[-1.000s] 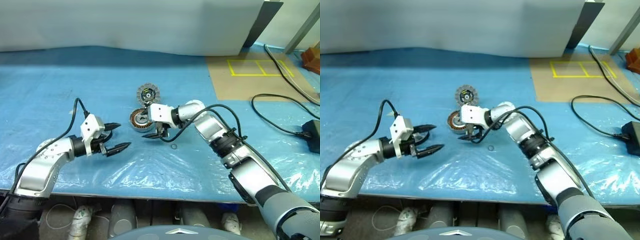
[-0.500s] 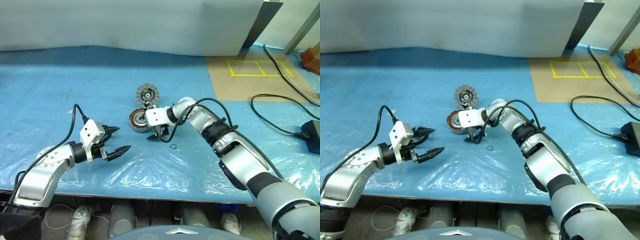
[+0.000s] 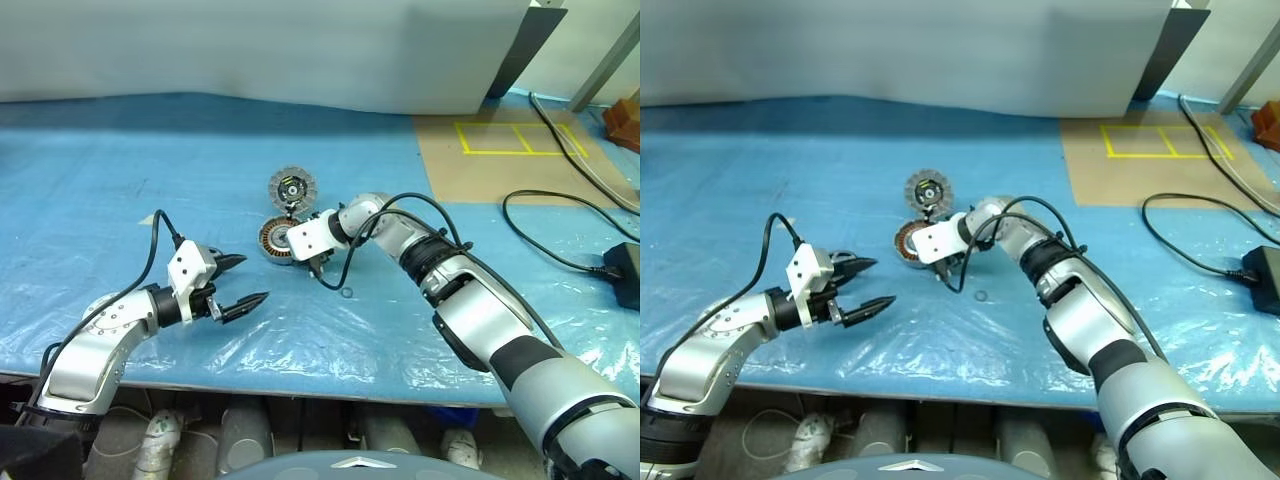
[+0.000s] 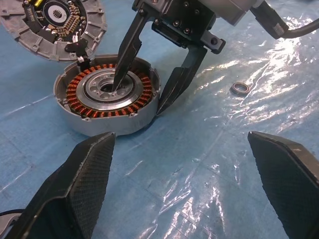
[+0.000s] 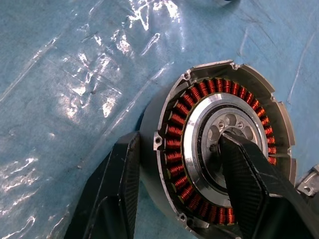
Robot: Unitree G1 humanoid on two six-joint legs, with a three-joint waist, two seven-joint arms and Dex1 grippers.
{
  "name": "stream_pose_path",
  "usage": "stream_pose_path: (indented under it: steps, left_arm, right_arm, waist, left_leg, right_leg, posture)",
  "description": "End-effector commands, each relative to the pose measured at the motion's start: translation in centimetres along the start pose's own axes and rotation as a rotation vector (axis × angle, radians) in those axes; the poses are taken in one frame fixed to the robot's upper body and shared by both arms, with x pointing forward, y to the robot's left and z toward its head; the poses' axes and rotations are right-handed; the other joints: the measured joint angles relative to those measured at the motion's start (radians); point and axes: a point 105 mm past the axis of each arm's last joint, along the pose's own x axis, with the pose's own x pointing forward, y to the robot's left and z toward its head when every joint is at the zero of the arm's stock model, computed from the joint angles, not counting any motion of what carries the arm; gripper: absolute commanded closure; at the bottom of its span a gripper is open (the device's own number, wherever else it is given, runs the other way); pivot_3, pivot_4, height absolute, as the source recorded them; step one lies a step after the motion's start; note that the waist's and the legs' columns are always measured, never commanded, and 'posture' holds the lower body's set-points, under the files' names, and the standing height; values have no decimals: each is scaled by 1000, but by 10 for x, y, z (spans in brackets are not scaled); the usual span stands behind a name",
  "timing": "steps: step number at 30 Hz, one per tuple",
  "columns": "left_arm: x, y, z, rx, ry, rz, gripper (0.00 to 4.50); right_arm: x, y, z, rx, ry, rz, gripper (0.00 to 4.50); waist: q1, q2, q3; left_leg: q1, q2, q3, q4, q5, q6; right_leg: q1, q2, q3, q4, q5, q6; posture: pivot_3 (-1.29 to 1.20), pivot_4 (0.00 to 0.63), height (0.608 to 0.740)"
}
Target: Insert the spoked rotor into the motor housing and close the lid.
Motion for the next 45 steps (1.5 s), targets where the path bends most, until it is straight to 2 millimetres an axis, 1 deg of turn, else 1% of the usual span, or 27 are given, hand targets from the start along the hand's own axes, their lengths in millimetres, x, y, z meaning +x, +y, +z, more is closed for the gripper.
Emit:
stream_pose_path:
  steps: [1,4,6,8,10,14,16,18,21,23,26,28,32,34,35,36,38,39,40,43,45]
  left_arm:
    - [0,1,6,36,-16,-8,0]
    - [2,-1,6,35,-20,-17,0]
    - [3,-3,5,33,-19,-27,0]
    - [4,-5,5,31,-17,-33,0]
    - [4,-5,5,31,-17,-35,0]
    - [4,-4,5,32,-13,-41,0]
    - [4,-4,5,33,-9,-47,0]
    - [4,-4,5,32,-8,-52,0]
    - [5,-4,6,32,-8,-58,0]
    - [5,-4,6,32,-7,-69,0]
    - [4,-4,5,31,-3,-79,0]
    - [4,-5,5,26,-8,-87,0]
    - [3,-11,4,5,-21,-110,0]
    - [3,-16,1,-1,-10,-123,0]
    - [2,-18,0,-5,-5,-129,0]
    - [2,-19,-1,-9,0,-136,0]
    - [1,-22,-2,-13,10,-151,0]
    - [1,-23,-3,-10,19,-159,0]
    - [0,-24,-4,-9,27,-166,0]
    - [-3,-23,-7,-7,43,-179,0]
    - [-6,-21,-7,-9,47,-187,0]
  right_arm:
    - [-5,19,4,-34,-35,121,2453]
    - [-16,29,13,-55,-87,185,2453]
    - [-20,36,21,-51,-124,210,2453]
    - [-18,41,24,-47,-131,213,2453]
    - [-13,43,21,-37,-112,199,2453]
    - [-8,40,17,-35,-93,146,2453]
    - [-10,41,20,-46,-108,142,1732]
    - [-12,47,19,-55,-106,161,1203]
    - [-17,50,17,-44,-95,174,206]
    - [-26,45,21,30,-134,152,206]
    - [-45,36,29,121,-198,96,206]
    - [-58,32,28,169,-218,35,206]
    - [-87,34,22,331,-256,-76,206]
    - [-98,40,20,456,-289,-144,206]
    - [-100,45,20,508,-299,-159,206]
    - [-98,56,13,580,-289,-179,206]
    - [-88,85,0,679,-239,-204,206]
    - [-83,97,-1,728,-240,-213,206]
    - [-80,104,-1,764,-241,-229,206]
    - [-72,110,-5,833,-233,-319,206]
    - [-68,113,-5,855,-230,-321,206]
  waist:
    - [1,0,0]
    - [3,0,0]
    - [2,0,0]
    - [0,0,0]
    - [-5,0,0]
    - [-6,0,0]
    - [-5,0,0]
    - [-2,0,0]
    - [-1,0,0]
    - [-1,0,0]
    - [2,0,0]
    - [3,0,0]
    - [6,0,0]
    - [7,0,0]
    - [8,0,0]
    - [8,0,0]
    - [10,0,0]
    - [12,0,0]
    - [12,0,0]
    - [0,1,1]
    - [-4,1,1]
  left_leg:
    - [0,0,0,0,0,0]
    - [-2,0,0,1,0,0]
    - [-2,0,0,1,0,0]
    - [-2,1,0,1,0,0]
    - [-2,2,0,0,0,0]
    - [0,1,0,0,0,0]
    - [0,1,0,0,0,0]
    - [0,1,0,0,0,0]
    - [0,1,1,0,0,0]
    - [0,1,1,0,0,0]
    - [-1,1,1,0,1,0]
    - [-2,1,1,0,1,0]
    - [-2,1,1,0,2,-3]
    - [-2,1,1,-1,2,-3]
    - [-2,1,1,-2,3,-3]
    - [-2,1,1,-2,3,-3]
    - [-1,1,1,-3,3,-3]
    - [-1,1,1,-3,3,-3]
    - [-1,1,1,-4,3,-3]
    - [-1,0,1,-4,3,-3]
    - [2,0,1,-4,2,-3]
  right_leg:
    - [0,0,0,0,0,0]
    - [0,0,-1,-1,-1,0]
    - [0,0,-2,-1,-1,0]
    - [0,0,-2,0,-1,0]
    - [0,1,-2,0,-1,0]
    - [0,1,-2,1,-1,-1]
    - [0,0,-2,1,-1,-1]
    - [0,0,-2,1,-1,-1]
    - [0,0,-2,1,-1,-1]
    - [0,0,-1,0,-1,0]
    - [0,0,-2,-1,-1,0]
    - [0,0,-2,-1,-1,0]
    - [0,0,-2,-2,-1,0]
    - [0,0,-2,-3,-1,0]
    - [0,0,-2,-3,-2,1]
    - [0,0,-2,-3,-2,1]
    - [0,0,-2,-4,-2,1]
    - [1,0,-2,-4,-2,1]
    - [1,0,-2,-5,-2,2]
    - [1,0,-1,-6,-3,2]
    - [1,0,0,-5,-3,2]
  posture:
    - [0,150,740]
    - [0,150,740]
    - [0,150,740]
    - [0,150,740]
    - [0,150,740]
    - [0,150,740]
    - [0,150,740]
    - [0,150,740]
    - [0,150,740]
    - [0,150,740]
    - [0,150,740]
    - [0,150,740]
    - [0,150,740]
    - [0,150,740]
    - [0,150,740]
    - [0,150,740]
    - [0,150,740]
    - [0,150,740]
    - [0,150,740]
    - [0,150,740]
    - [0,150,740]
